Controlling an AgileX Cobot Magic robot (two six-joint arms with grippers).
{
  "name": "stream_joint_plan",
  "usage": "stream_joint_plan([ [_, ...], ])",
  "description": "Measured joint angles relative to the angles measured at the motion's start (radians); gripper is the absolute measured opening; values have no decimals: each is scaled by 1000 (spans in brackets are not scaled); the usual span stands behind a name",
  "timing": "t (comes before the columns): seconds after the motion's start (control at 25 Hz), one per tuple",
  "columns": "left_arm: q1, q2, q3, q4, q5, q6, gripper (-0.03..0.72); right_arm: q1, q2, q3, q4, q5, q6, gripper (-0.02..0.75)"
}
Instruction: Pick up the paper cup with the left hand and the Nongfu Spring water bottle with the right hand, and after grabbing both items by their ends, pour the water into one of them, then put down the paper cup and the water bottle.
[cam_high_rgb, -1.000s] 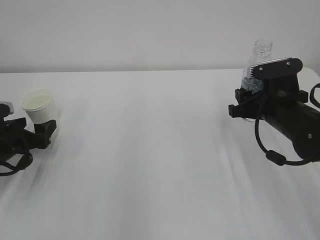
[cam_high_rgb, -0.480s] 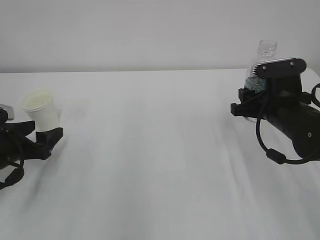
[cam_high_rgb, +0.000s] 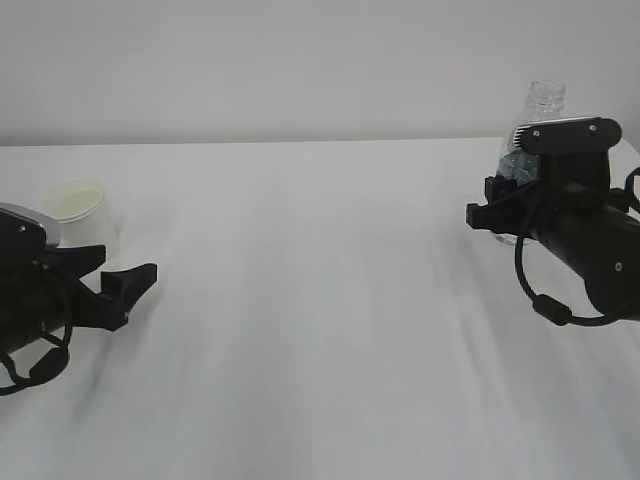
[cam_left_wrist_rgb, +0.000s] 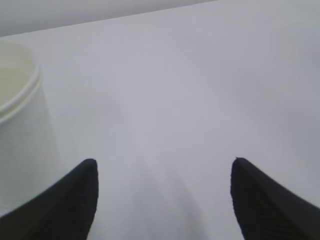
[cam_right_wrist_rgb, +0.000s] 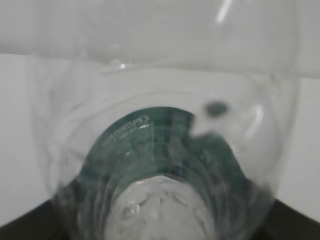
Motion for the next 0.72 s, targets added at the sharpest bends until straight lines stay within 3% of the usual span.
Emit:
stream_joint_plan([
  [0.72, -12, 0, 0, -6, 0, 0, 589, 0, 156, -26, -8, -119, 0, 445],
])
